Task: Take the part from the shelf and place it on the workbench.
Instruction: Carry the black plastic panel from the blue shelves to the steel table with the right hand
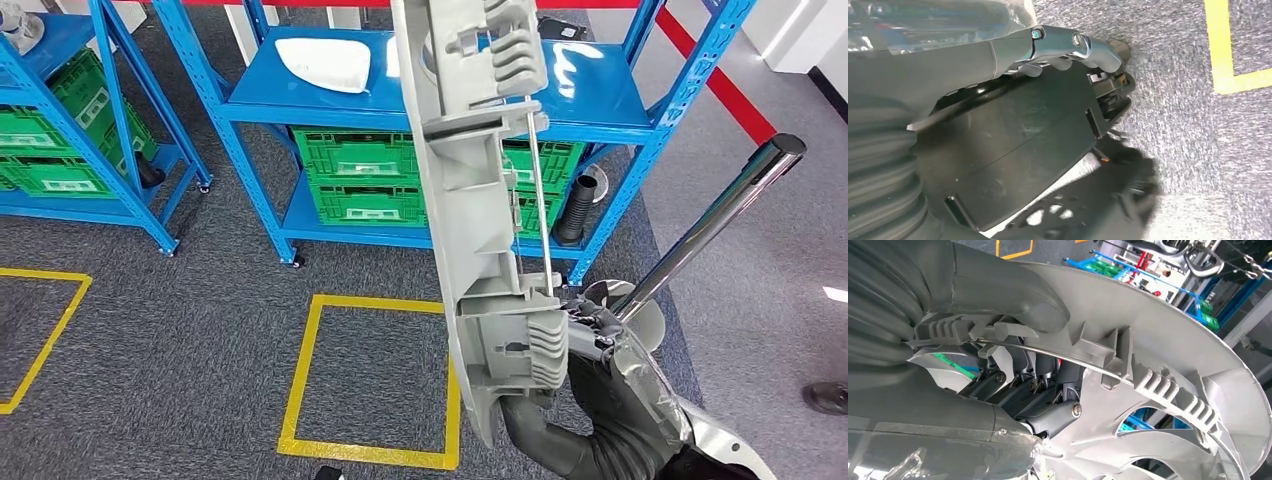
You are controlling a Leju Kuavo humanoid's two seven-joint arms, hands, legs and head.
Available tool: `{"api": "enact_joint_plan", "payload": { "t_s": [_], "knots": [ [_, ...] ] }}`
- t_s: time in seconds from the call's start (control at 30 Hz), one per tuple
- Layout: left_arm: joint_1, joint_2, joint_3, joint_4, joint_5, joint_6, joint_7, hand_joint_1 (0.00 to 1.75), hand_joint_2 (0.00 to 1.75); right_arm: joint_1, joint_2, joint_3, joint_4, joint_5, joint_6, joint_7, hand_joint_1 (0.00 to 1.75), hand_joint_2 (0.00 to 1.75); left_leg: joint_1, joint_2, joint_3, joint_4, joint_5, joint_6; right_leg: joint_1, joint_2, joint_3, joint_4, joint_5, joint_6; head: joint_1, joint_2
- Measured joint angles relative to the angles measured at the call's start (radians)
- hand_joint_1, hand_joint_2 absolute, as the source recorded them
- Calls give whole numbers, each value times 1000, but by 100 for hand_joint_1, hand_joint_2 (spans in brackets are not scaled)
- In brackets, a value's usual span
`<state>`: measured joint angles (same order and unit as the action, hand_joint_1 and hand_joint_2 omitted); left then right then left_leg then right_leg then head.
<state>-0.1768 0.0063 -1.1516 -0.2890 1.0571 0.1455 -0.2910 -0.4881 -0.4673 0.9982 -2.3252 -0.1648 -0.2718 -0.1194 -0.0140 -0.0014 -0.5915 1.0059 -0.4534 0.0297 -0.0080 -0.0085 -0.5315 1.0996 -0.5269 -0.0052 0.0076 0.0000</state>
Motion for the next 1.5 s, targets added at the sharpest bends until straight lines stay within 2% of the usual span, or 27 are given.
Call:
{"api": "enact_joint_plan", "payload": {
  "t_s": [0.07, 0.13, 0.17, 0.27, 0.3, 0.33, 0.4, 0.47, 0.53, 0.57, 0.63, 0.67, 0.73, 0.8, 0.83, 0.9, 0.97, 1.03, 1.1, 1.17, 1.2, 1.3, 1.33, 1.37, 1.4, 1.47, 1.5],
  "knots": [
    [-2, 0, 0, 0, 0, 1, 0, 0, 175, -1, 0, -3, 0, 7, -5, 0, 175, 175, -2, 0, -13, 7, 14, -10, 4, 0, 50, -86, -25, -10, 0, 0],
    [-3, 2, 0, 0, 0, 1, 0, 0, 175, 0, 0, -6, 0, 17, -14, 1, 175, 175, -4, -1, -23, 10, 24, -21, 1, -1, 44, -103, -19, -20, 0, 0],
    [-3, 4, 0, 0, 0, 1, 0, 0, 175, 0, 0, -8, 0, 24, -20, 1, 175, 175, -4, -2, -30, 19, 8, -27, -1, -3, 35, -105, -9, -27, -1, 0],
    [-5, 6, 0, 0, 0, 1, 0, 0, 175, 3, 0, -12, 0, 38, -35, 2, 175, 175, 2, -3, -53, 147, -125, -47, -6, -6, 2, -105, 22, -41, -12, 0],
    [-6, 7, 0, 0, 0, 1, 1, 0, 175, 4, 0, -13, 0, 41, -37, 2, 175, 175, 5, -3, -57, 207, -160, -51, -6, -6, -12, -103, 31, -43, -14, 0],
    [-6, 7, -1, 0, 0, 1, 1, 0, 175, 4, 0, -13, 0, 43, -39, 2, 175, 175, 6, -3, -53, 251, -173, -54, -6, -6, -27, -99, 41, -42, -16, 0],
    [-4, 8, -1, 0, 1, 1, 4, 0, 175, 5, 0, -13, 0, 47, -39, 2, 175, 175, 8, -3, -15, 257, -134, -56, -6, -5, -62, -88, 59, -39, -18, 0],
    [3, 8, -4, 0, 2, 0, 9, 0, 175, 6, 0, -13, 0, 55, -39, 4, 175, 175, 9, -4, 67, 150, -91, -51, -5, -2, -95, -75, 75, -33, -20, 0],
    [10, 7, -6, 0, 2, -1, 12, 0, 175, 6, 0, -13, 0, 61, -39, 6, 175, 175, 7, -5, 139, 26, -101, -41, -3, -2, -115, -69, 93, -23, -22, 0],
    [12, 6, -7, -1, 2, -2, 13, 0, 175, 5, 0, -14, 0, 63, -39, 6, 175, 175, 5, -5, 153, -9, -112, -35, -3, -2, -121, -69, 103, -17, -22, 0],
    [16, 5, -8, -2, 2, -3, 13, 0, 175, 5, 0, -14, 0, 66, -39, 7, 175, 175, 5, -4, 141, -28, -105, -22, -3, -2, -131, -72, 119, -5, -21, 0],
    [16, 4, -8, -3, 2, -3, 12, 0, 175, 5, -1, -14, 0, 66, -39, 7, 175, 175, 7, -3, 131, -31, -96, -15, -4, -2, -137, -67, 108, 0, -20, 0],
    [14, 3, -7, -4, 2, -2, 11, 0, 175, 6, -1, -14, 0, 66, -38, 7, 175, 175, 11, 0, 111, -34, -73, -3, -5, 0, -154, -10, 32, 9, -14, 0],
    [11, 2, -7, -5, 2, -2, 10, 0, 175, 7, -2, -13, 0, 67, -38, 7, 175, 175, 9, 1, 86, -33, -52, 3, -6, 0, -175, 111, -61, 13, -7, 0],
    [8, 2, -7, -5, 2, -2, 9, 0, 175, 7, -2, -13, 0, 67, -38, 7, 175, 175, 8, 1, 73, -31, -41, 3, -6, 0, -179, 166, -79, 15, -4, 0],
    [4, 2, -7, -5, 2, -1, 7, 0, 175, 8, -2, -13, 0, 68, -38, 8, 175, 175, 7, 2, 43, -23, -21, 3, -6, 0, -154, 199, -44, 14, -1, 0],
    [0, 2, -7, -5, 2, 0, 5, 0, 175, 7, -2, -13, 0, 70, -37, 8, 175, 175, 5, 1, 15, -13, -5, -1, -4, 0, -71, 109, 6, 6, 2, 0],
    [-4, 2, -6, -6, 2, 0, 4, 0, 175, 6, -2, -13, 0, 74, -36, 10, 175, 175, 1, 0, -3, -3, 9, -9, 0, 0, 25, -30, -4, -7, 2, 0],
    [-6, 3, -6, -6, 2, 0, 4, 0, 175, 4, -2, -14, 0, 76, -35, 12, 175, 175, -1, 0, -15, 1, 25, -20, 3, 0, 62, -102, -26, -14, 2, 0],
    [-7, 5, -6, -7, 2, 1, 3, 0, 175, 4, -2, -14, 0, 77, -34, 12, 175, 175, -2, -1, -27, 4, 27, -31, -1, -3, 50, -112, -17, -22, 2, 0],
    [-7, 6, -6, -7, 2, 1, 3, 0, 175, 3, -2, -14, 0, 77, -34, 13, 175, 175, -2, -1, -34, 19, 3, -38, -5, -5, 40, -115, -8, -28, -1, 0],
    [-9, 9, -6, -8, 3, 1, 3, 0, 175, 4, -2, -13, 0, 78, -34, 15, 175, 175, 4, -2, -51, 158, -136, -57, -6, -7, 3, -113, 23, -40, -12, 0],
    [-9, 9, -6, -8, 4, 1, 3, 0, 175, 4, -2, -13, 0, 79, -33, 16, 175, 175, 6, -2, -50, 212, -161, -60, -5, -7, -11, -111, 33, -41, -13, 0],
    [-9, 10, -6, -8, 5, 1, 3, 0, 175, 4, -2, -13, 0, 81, -33, 16, 175, 175, 6, -2, -42, 249, -161, -63, -5, -7, -27, -107, 43, -40, -14, 0],
    [-8, 10, -6, -8, 6, 0, 4, 0, 175, 4, -2, -13, 0, 83, -33, 17, 175, 175, 7, -2, -24, 256, -141, -63, -4, -7, -45, -101, 52, -39, -15, 0],
    [-2, 10, -7, -8, 7, -1, 7, 0, 175, 4, -2, -12, 0, 88, -33, 19, 175, 175, 8, -3, 46, 182, -87, -60, -4, -5, -81, -87, 69, -34, -16, 0],
    [2, 10, -8, -8, 8, -2, 8, 0, 175, 3, -2, -13, 0, 90, -33, 20, 175, 175, 8, -3, 91, 114, -81, -55, -3, -4, -95, -80, 76, -30, -17, 0]
  ]
}}
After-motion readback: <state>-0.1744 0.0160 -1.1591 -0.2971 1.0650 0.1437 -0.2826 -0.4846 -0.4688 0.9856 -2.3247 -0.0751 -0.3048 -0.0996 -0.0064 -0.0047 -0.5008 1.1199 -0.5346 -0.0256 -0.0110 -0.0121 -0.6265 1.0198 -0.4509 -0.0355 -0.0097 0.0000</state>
